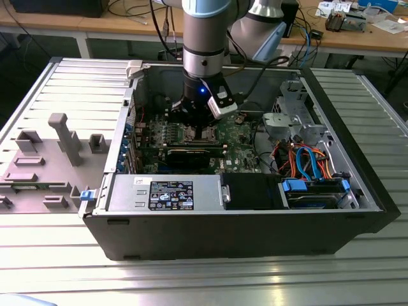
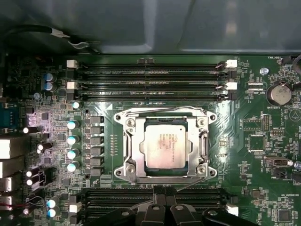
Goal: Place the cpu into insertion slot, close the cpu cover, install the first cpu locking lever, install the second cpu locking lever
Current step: 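Install the second cpu locking lever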
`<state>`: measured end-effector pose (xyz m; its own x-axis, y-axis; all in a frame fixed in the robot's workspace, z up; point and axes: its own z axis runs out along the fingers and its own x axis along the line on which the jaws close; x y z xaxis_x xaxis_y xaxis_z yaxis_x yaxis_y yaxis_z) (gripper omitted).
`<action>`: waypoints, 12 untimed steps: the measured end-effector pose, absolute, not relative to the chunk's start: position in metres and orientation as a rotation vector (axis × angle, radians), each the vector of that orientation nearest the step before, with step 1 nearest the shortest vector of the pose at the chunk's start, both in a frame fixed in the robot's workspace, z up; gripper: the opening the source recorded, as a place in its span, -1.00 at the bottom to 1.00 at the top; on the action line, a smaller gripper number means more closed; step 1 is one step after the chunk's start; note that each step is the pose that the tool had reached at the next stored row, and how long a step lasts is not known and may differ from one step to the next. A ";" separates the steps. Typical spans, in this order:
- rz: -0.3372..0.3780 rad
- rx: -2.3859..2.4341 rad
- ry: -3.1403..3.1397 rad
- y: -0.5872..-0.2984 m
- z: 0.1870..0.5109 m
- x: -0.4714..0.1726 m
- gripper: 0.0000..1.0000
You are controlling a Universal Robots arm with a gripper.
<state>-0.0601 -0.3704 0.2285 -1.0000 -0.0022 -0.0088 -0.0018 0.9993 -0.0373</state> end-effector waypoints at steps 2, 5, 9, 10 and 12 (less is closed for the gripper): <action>-0.057 -0.003 3.132 -0.371 0.228 -0.064 -0.79; -0.056 -0.004 3.132 -0.373 0.228 -0.072 -0.79; -0.054 -0.005 3.132 -0.376 0.228 -0.079 -0.79; -0.054 -0.008 3.132 -0.377 0.228 -0.082 -0.79; -0.052 -0.016 3.132 -0.377 0.228 -0.086 -0.79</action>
